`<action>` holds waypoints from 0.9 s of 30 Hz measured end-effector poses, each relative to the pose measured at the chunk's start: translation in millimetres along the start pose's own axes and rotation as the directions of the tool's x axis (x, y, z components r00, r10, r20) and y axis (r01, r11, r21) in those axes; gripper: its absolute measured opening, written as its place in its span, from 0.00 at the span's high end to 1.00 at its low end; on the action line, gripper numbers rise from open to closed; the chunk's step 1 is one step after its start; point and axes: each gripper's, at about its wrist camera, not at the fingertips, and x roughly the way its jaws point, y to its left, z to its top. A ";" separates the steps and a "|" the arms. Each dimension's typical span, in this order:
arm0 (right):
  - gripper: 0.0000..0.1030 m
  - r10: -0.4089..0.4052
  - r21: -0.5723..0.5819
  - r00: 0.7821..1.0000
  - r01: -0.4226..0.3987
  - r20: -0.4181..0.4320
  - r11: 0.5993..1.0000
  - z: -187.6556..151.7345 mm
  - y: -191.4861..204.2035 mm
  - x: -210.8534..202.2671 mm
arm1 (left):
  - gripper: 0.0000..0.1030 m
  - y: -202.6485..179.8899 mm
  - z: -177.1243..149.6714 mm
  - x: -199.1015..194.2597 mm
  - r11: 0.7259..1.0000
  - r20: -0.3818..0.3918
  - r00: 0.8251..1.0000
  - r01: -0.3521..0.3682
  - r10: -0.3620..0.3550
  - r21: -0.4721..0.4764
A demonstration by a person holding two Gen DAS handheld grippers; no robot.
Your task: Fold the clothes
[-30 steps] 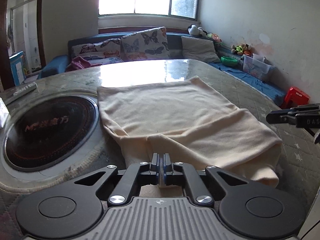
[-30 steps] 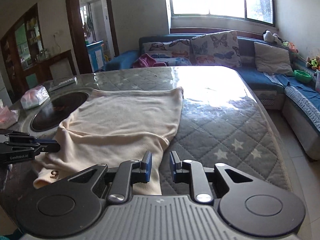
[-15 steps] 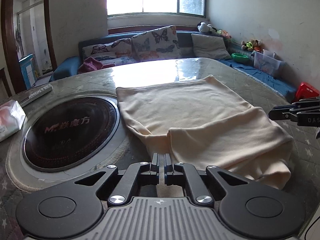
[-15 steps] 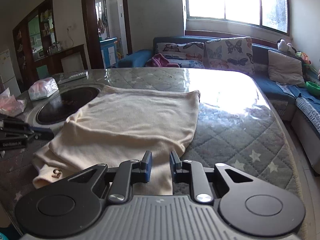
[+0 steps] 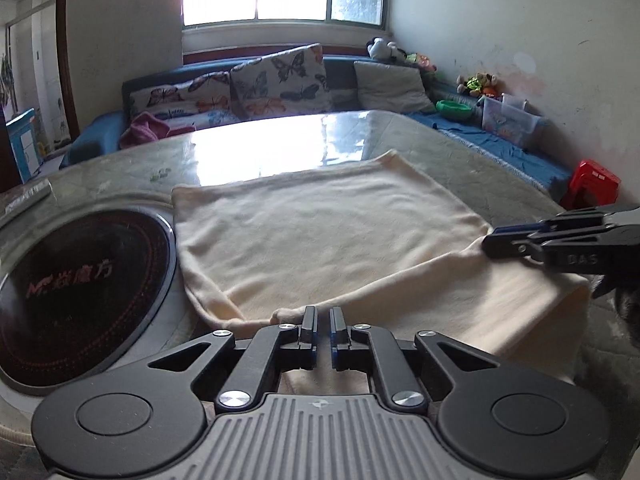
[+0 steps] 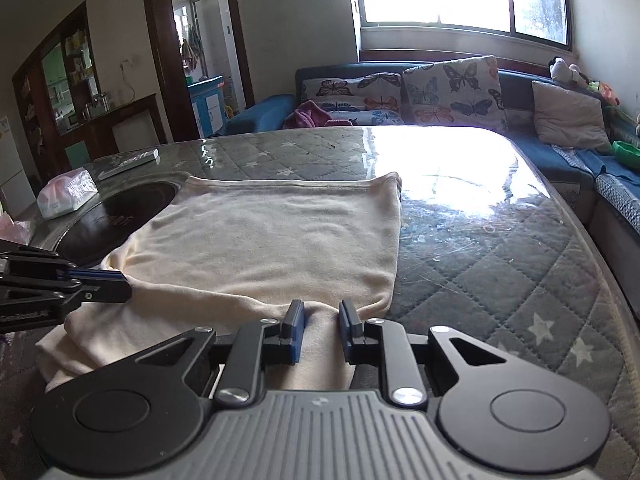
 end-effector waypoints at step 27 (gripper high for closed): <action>0.82 -0.010 -0.197 1.000 0.009 -0.005 0.980 -30.7 33.0 -62.9 | 0.89 3.4 -8.1 -23.7 0.998 0.007 1.000 -0.008 0.008 0.063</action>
